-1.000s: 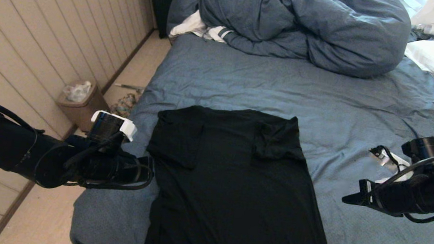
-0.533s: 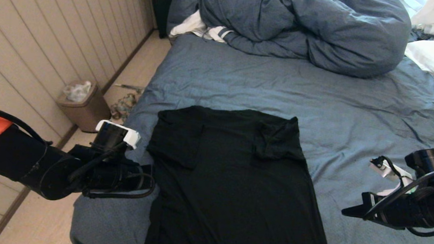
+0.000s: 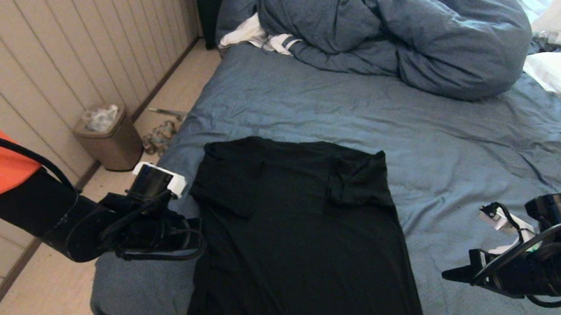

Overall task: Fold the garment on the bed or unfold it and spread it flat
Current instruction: Fold the black T-shirt

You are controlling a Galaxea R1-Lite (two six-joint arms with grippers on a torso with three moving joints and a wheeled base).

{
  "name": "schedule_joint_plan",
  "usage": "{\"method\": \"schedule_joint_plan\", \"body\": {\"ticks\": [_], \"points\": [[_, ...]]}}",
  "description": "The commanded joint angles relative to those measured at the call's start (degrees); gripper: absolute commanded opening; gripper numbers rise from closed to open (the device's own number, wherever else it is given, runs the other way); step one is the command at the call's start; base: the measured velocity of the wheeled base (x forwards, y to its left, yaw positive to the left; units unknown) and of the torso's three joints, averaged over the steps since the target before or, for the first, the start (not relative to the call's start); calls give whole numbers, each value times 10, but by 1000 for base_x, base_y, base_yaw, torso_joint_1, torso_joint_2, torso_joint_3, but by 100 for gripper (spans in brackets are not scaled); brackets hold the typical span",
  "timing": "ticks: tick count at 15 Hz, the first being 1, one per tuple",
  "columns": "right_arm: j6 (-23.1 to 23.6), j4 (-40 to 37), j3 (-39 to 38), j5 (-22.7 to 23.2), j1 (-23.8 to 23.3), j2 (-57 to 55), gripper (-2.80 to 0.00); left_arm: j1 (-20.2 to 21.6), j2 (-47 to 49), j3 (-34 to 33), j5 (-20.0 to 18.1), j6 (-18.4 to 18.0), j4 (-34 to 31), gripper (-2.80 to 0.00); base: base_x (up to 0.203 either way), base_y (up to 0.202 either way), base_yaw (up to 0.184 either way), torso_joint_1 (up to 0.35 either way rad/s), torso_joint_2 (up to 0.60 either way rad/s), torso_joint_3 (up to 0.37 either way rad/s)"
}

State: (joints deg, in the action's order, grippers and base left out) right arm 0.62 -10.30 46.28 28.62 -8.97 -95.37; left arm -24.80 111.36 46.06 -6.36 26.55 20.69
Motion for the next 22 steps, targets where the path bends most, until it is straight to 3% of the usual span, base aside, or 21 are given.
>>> {"method": "schedule_joint_plan", "body": {"ticks": [1,12,16,20,21,22], "points": [[0,-1,0,2,0,-2,-280,0,4,-2,2,3,1,0,0,0,0,0,0,0],[1,-1,-1,2,0,-2,-280,-38,40,-40,5,-2,43,0,0,0,0,0,0,0],[1,-1,-1,2,0,0,-280,-38,65,-51,41,-8,82,0,0,0,0,0,0,0],[1,0,-2,2,0,0,-280,-39,63,-56,42,-16,84,0,0,0,0,0,0,0],[1,0,-2,2,0,0,-280,-39,63,-56,42,-16,84,-280,0,0,0,0,0,0],[1,0,-1,2,-1,-3,-280,-39,60,-55,41,-15,85,-280,0,0,0,0,0,0]]}}
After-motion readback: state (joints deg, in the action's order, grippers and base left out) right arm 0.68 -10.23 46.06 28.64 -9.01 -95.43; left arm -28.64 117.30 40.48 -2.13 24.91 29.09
